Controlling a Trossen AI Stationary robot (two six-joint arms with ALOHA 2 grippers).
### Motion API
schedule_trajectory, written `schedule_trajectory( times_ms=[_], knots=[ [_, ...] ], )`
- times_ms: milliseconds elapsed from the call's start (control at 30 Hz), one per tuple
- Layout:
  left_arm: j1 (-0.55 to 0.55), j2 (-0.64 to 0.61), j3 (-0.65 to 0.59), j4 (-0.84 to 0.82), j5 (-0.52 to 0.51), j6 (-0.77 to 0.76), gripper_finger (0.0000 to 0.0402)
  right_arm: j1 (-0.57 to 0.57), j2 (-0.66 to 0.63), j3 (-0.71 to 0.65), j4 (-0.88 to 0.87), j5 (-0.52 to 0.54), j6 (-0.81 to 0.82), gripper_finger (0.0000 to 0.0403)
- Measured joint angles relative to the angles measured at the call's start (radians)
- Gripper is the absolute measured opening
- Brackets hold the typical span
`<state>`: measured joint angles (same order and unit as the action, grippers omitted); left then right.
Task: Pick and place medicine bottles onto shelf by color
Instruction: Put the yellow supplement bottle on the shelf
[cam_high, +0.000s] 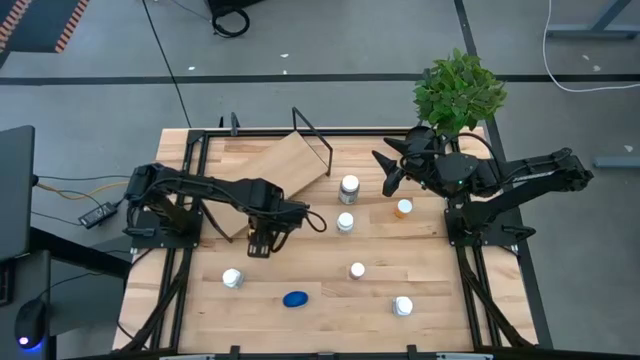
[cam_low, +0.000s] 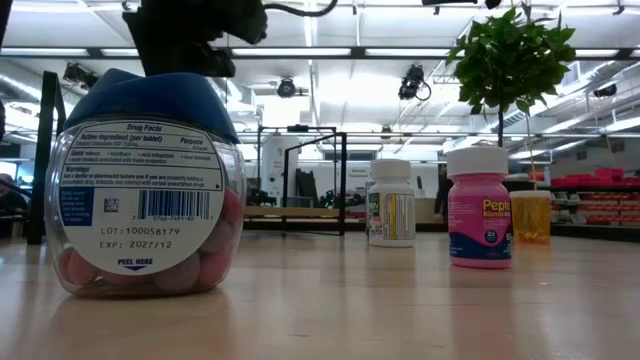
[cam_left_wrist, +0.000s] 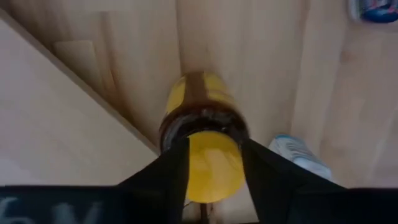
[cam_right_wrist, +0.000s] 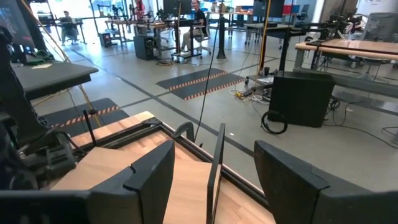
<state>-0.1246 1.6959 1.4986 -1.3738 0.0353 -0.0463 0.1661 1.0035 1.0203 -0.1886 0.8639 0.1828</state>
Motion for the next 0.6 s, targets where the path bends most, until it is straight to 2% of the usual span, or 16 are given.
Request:
schedule_trajectory(
  times_ms=[133, 233, 333, 500, 600],
  knots=[
    [-0.002, -0.008, 0.0, 0.01, 0.032, -0.033, 0.0121, 0.0, 0.0, 0.0, 0.0, 0.014, -0.011, 0.0228],
    [-0.002, -0.01, 0.0, 0.006, 0.049, -0.076, 0.0134, 0.0, 0.0, 0.0, -0.001, 0.03, -0.011, 0.0228],
    [-0.002, -0.015, 0.0, -0.012, 0.069, -0.105, 0.0175, 0.0, 0.0, 0.0, 0.0, 0.03, -0.011, 0.0228],
    [-0.001, -0.067, 0.001, 0.022, 0.084, -0.118, 0.0271, 0.0, 0.0, 0.0, 0.0, 0.03, -0.011, 0.0228],
    [-0.005, -0.138, -0.009, 0.062, -0.004, -0.145, 0.032, 0.0, 0.0, 0.0, -0.001, 0.031, -0.011, 0.0228]
  ],
)
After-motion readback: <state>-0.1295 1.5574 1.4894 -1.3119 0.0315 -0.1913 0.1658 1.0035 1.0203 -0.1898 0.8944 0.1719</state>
